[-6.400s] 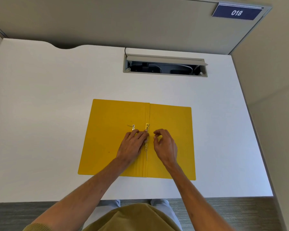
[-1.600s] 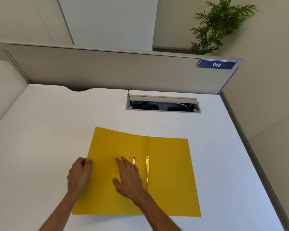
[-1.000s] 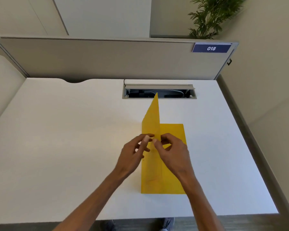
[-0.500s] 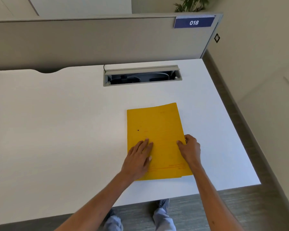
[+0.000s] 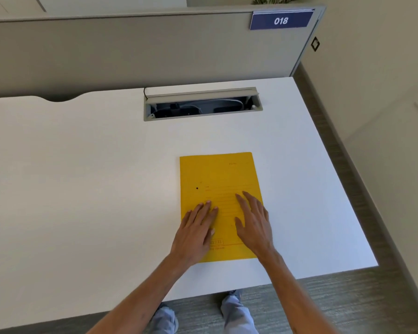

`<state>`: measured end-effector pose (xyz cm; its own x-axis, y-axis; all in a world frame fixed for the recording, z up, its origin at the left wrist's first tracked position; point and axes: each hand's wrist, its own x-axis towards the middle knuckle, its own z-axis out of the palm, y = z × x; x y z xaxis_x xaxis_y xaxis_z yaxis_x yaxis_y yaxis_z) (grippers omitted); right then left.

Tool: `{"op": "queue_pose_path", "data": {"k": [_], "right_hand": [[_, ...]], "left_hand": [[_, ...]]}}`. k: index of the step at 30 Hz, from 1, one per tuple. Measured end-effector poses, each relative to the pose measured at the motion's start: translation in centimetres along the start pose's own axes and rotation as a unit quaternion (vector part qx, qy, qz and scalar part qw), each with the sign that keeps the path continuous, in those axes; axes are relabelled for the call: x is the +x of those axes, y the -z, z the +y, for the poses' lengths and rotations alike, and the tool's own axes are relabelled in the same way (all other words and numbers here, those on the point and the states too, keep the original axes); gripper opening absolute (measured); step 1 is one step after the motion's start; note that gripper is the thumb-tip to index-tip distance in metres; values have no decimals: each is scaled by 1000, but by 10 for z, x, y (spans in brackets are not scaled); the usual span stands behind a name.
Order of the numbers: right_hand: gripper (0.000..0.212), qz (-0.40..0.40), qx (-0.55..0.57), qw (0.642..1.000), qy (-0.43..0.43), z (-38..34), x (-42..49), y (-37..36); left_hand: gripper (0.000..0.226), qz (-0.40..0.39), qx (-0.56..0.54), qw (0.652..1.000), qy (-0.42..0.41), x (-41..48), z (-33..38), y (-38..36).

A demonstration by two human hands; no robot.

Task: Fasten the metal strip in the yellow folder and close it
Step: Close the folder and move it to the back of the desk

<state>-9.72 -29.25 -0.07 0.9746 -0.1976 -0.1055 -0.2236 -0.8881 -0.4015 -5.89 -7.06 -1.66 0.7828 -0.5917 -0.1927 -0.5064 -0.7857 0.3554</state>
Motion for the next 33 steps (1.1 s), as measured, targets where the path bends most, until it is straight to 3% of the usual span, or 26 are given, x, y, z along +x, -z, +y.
{"op": "queue_pose_path", "data": {"k": [3,5,9,10,13,14,17,20,23,25,29,33], "right_hand": [[61,-10,1,1000,26,-2,-1,-10],[59,-7,10,1000,21,-2,-2,-13],[63,-8,33,999,0,-2,-4,-16],[64,-8,40,999,-9,-3,-4,-17],[67,-9,45,999,-19,-7,-4,-18],[67,-10,42,999,-17,-7,-4,-18],[69,-25,55,998,-12,-7,-1,-15],[74,-2,145,989,-28,-6,9,-7],[77,79,236,955,-165,-4,24,8],[71,89,298,919,-243,-8,34,20],[31,-1,416,874,-251,-37,60,28],[30,-63,501,829,-239,-86,88,20]], "left_hand": [[60,43,-35,994,98,-2,3,8],[64,67,-99,973,198,-2,4,16],[72,102,-248,922,280,9,3,30],[72,108,-316,892,306,15,0,34],[62,126,-541,748,362,29,-14,48],[53,125,-574,729,353,30,-18,49],[49,98,-581,757,281,22,-21,48],[53,83,-639,727,237,12,-20,45],[54,85,-681,693,224,7,-28,51],[53,89,-692,681,221,2,-40,60],[54,116,-711,650,243,-8,-77,83],[51,169,-699,636,281,-20,-123,110]]}}
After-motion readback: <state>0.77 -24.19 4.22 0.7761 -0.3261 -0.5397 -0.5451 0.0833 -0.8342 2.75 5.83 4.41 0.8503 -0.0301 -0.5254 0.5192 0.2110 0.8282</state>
